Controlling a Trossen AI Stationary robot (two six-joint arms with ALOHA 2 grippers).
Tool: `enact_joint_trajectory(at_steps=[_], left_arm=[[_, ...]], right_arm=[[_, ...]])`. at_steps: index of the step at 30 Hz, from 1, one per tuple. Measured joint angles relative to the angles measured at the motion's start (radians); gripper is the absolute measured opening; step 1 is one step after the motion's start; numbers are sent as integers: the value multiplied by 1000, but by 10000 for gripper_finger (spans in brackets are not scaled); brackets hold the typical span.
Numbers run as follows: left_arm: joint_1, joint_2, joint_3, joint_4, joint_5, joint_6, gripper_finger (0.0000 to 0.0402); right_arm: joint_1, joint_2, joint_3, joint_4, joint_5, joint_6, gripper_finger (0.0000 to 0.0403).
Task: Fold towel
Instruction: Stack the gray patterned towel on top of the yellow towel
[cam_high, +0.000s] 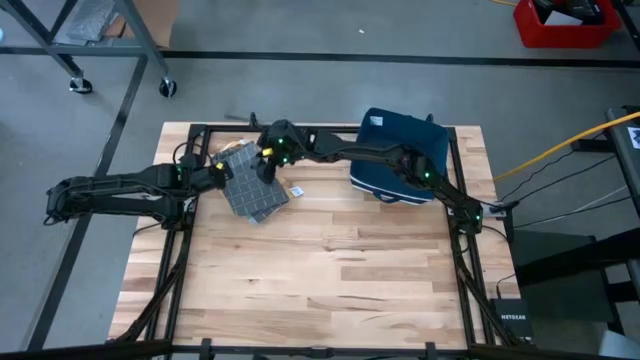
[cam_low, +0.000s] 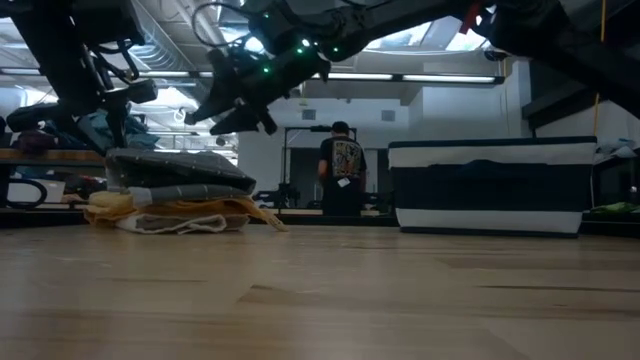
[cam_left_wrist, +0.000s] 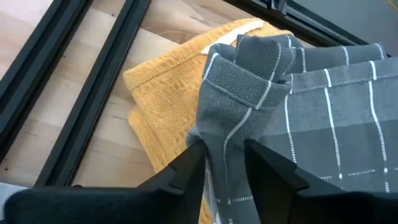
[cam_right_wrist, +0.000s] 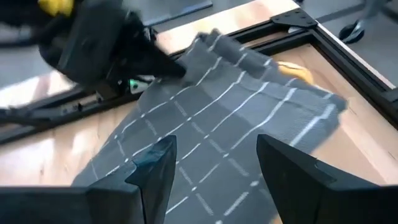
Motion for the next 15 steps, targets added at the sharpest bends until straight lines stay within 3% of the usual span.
enact_joint_trajectory(at_steps=[8,11,15], left_arm=[[0,-13,0,16,-166,0,76],[0,-27,0,77,-178,9,58],[-9,-38,0,231,-178,152,36]], right_arm=[[40,1,0,-5,86,-119,229],[38,1,0,-11,83,-119,229],[37,11,0,-21,82,-119,229]])
